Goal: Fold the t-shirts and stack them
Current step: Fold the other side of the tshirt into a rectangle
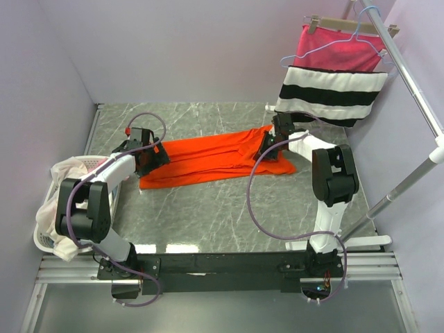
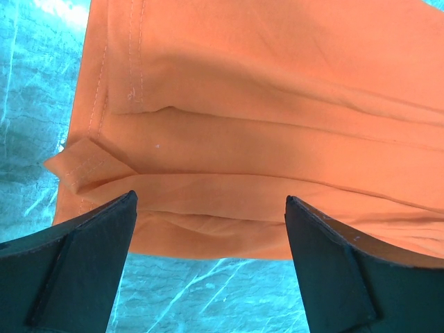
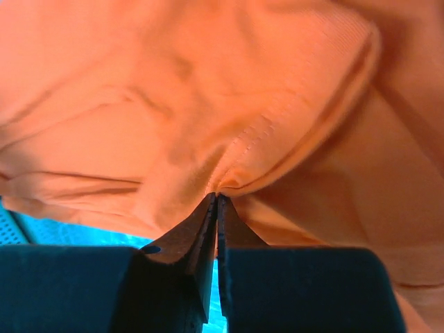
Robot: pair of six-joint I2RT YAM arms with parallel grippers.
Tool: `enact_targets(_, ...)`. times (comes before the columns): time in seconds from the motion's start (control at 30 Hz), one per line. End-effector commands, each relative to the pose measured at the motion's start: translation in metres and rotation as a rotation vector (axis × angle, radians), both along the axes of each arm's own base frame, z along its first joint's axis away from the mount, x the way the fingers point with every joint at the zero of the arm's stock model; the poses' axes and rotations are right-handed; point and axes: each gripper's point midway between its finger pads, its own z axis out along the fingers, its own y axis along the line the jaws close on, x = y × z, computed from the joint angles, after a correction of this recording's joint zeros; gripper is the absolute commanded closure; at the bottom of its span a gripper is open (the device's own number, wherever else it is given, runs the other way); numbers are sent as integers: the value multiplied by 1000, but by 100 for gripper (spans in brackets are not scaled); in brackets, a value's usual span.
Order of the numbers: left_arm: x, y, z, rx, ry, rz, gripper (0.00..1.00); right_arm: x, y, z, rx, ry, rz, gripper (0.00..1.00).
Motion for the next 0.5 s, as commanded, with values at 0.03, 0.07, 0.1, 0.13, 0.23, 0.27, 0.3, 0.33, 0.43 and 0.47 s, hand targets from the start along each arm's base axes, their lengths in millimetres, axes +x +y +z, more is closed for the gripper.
enact_targets(0.03, 11, -1, 10, 12, -35, -11, 7, 33, 26, 53, 56, -147, 67, 90)
enact_targets(0.07, 12, -1, 10, 10, -35, -12, 7, 32, 29, 47, 47, -124, 72, 91)
enact_targets(0.1, 12, -1, 10, 11, -33, -13, 7, 37, 32, 52, 49, -139, 77, 90)
enact_targets(0.13, 12, -1, 10, 14, -30, -14, 7, 38, 37, 52, 51, -140, 85, 89)
enact_targets(0.23, 12, -1, 11, 13, -35, -13, 7, 45, 49, 53, 60, -139, 103, 87)
enact_targets(0.27, 12, -1, 10, 11, -33, -16, 7, 45, 51, 47, 55, -123, 105, 87)
enact_targets(0.3, 11, -1, 10, 10, -32, -14, 7, 50, 57, 51, 61, -139, 112, 86)
enact_targets(0.33, 11, -2, 10, 9, -33, -15, 7, 52, 61, 50, 62, -139, 116, 86)
enact_targets(0.43, 10, -3, 9, 1, -29, -20, 7, 60, 72, 44, 63, -131, 136, 60)
enact_targets(0.47, 10, -3, 9, 4, -28, -18, 7, 61, 73, 36, 58, -116, 143, 54)
